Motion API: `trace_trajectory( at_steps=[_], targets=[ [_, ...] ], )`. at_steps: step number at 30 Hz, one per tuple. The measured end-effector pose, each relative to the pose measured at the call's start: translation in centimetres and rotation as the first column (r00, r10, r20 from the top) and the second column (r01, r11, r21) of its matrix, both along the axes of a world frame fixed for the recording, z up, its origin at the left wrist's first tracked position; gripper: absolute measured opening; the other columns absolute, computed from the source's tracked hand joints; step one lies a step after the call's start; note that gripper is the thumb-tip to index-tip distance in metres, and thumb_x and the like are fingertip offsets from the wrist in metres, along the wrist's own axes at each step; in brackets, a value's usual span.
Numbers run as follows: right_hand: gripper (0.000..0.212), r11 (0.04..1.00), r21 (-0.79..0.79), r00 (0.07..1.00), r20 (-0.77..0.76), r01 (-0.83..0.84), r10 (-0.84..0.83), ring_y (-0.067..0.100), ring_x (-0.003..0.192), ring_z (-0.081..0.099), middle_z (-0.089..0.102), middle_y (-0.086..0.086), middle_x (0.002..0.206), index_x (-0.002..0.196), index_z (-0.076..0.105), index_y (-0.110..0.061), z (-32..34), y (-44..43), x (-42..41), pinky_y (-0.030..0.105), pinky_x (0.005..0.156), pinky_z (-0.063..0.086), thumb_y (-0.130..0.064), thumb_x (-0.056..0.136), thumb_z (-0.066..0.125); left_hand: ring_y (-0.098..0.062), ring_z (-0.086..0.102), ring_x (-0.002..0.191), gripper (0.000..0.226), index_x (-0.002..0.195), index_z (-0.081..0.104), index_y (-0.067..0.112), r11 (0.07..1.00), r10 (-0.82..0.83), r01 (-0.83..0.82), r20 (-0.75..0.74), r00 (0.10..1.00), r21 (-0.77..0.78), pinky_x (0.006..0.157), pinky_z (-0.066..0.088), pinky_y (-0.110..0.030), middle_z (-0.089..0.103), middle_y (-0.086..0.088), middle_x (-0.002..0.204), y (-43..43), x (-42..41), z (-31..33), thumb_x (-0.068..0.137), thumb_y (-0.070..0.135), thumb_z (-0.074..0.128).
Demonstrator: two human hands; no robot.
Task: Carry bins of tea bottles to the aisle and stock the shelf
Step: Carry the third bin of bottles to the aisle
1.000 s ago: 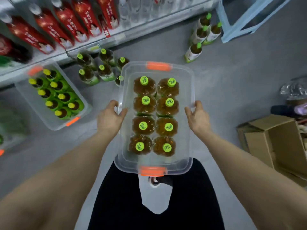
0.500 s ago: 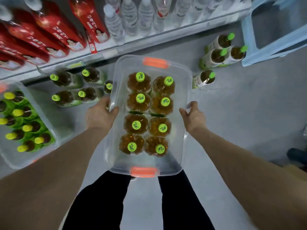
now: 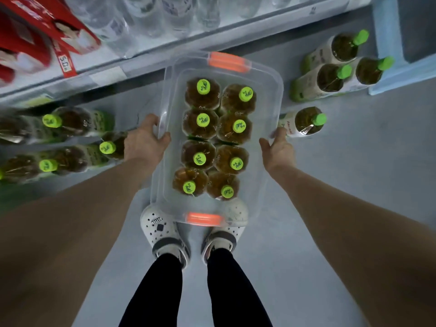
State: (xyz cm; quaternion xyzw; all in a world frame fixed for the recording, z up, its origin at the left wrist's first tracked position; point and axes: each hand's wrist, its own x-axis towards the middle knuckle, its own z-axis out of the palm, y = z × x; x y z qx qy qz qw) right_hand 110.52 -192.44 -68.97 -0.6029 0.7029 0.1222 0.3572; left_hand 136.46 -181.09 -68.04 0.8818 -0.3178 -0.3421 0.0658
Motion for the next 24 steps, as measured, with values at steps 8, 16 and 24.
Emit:
trace_trajectory(
  at_steps=[8,16,24],
  targets=[
    [0.026,1.000,-0.025,0.999,-0.047,-0.005,0.003,0.031,0.076,0.047,0.051,0.012,0.083,0.121,0.036,-0.009,-2.8,0.5,1.0,0.037,0.069,0.036,-0.029,0.104,0.041,-0.025,0.049,0.073,0.018,0.105,0.045,0.024,1.000,0.000,0.000,-0.003,1.000,-0.018,0.068,0.037,-0.032,0.055,-0.006,0.079,-0.7,0.9,-3.1,0.096,0.031,0.058],
    [0.033,0.999,0.027,0.999,-0.029,0.039,-0.039,0.040,0.098,0.060,0.059,0.015,0.097,0.127,0.037,-0.009,-2.4,0.5,1.5,0.036,0.072,0.036,-0.030,0.103,0.046,-0.021,0.056,0.074,0.031,0.119,0.053,0.022,0.999,-0.034,0.033,-0.055,0.998,-0.022,0.078,0.047,-0.034,0.052,0.010,0.067,-0.3,1.7,-2.7,0.095,0.041,0.061],
    [0.049,0.979,0.192,0.990,-0.105,-0.074,0.096,0.037,0.120,0.055,0.056,0.019,0.132,0.139,0.038,-0.007,3.4,-0.1,2.2,0.041,0.098,0.045,-0.020,0.096,0.058,-0.031,0.060,0.116,0.047,0.142,0.050,0.018,0.972,-0.199,0.212,-0.121,0.972,0.100,0.101,0.046,-0.040,0.066,-0.011,0.125,0.7,3.0,1.8,0.097,0.025,0.061]
  ],
)
